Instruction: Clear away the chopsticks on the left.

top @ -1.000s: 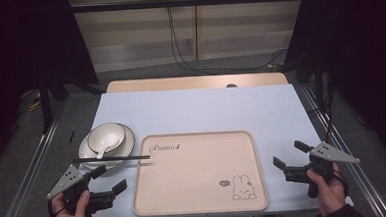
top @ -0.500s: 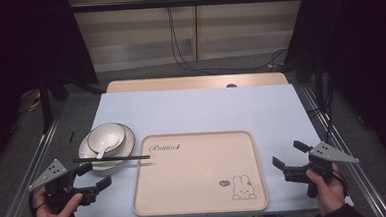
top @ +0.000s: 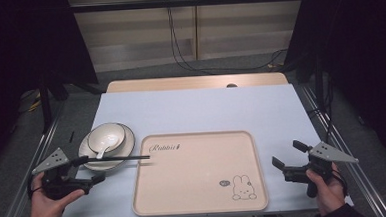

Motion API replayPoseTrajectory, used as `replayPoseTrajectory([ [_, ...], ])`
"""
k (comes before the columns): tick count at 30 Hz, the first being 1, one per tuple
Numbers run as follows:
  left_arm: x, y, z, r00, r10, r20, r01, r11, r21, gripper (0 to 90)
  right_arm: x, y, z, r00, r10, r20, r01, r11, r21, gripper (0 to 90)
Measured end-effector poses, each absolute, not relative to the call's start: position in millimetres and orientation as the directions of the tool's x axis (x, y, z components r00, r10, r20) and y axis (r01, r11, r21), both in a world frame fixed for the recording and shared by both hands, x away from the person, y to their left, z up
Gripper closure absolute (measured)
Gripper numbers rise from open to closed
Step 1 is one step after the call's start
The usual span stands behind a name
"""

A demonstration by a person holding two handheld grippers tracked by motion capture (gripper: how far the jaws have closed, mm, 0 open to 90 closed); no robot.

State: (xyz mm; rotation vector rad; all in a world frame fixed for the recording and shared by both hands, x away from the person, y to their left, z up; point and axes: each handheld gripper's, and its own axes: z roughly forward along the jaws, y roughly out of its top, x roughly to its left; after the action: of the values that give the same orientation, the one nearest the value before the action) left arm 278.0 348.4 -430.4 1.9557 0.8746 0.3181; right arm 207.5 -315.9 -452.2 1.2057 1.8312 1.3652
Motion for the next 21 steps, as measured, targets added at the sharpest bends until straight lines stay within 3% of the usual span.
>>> replayPoseTrajectory([
  [3, 284.6, 353.5, -430.5, 0.733, 0.672, -0.100, 0.422, -0.335, 0.843, 18.3, 207.4, -315.8, -452.1, -0.445, 0.892, 0.081, 0.332, 0.080, 0.940, 2.1],
  [4, 286.2, 354.3, -430.8, 0.735, 0.671, -0.094, 0.421, -0.343, 0.840, 29.0, 207.7, -315.8, -452.3, -0.446, 0.891, 0.080, 0.331, 0.081, 0.940, 2.1],
  [5, 287.9, 355.6, -431.3, 0.737, 0.671, -0.080, 0.415, -0.356, 0.837, 29.0, 207.7, -315.8, -452.3, -0.446, 0.891, 0.080, 0.331, 0.081, 0.940, 2.1],
  [7, 292.2, 358.6, -433.3, 0.734, 0.676, -0.059, 0.418, -0.382, 0.824, 39.1, 207.8, -315.8, -452.3, -0.447, 0.891, 0.082, 0.332, 0.080, 0.940, 2.1],
  [8, 296.5, 361.3, -436.9, 0.737, 0.673, -0.053, 0.417, -0.393, 0.819, 48.3, 207.8, -316.0, -452.4, -0.448, 0.890, 0.080, 0.331, 0.082, 0.940, 2.3],
  [10, 298.2, 362.0, -438.0, 0.739, 0.672, -0.041, 0.416, -0.408, 0.812, 55.4, 207.7, -316.0, -452.4, -0.449, 0.890, 0.081, 0.332, 0.082, 0.940, 2.3],
  [21, 310.0, 361.7, -442.7, 0.764, 0.644, 0.042, 0.377, -0.498, 0.781, 66.2, 207.8, -315.5, -452.6, -0.449, 0.889, 0.087, 0.339, 0.079, 0.937, 2.4],
])
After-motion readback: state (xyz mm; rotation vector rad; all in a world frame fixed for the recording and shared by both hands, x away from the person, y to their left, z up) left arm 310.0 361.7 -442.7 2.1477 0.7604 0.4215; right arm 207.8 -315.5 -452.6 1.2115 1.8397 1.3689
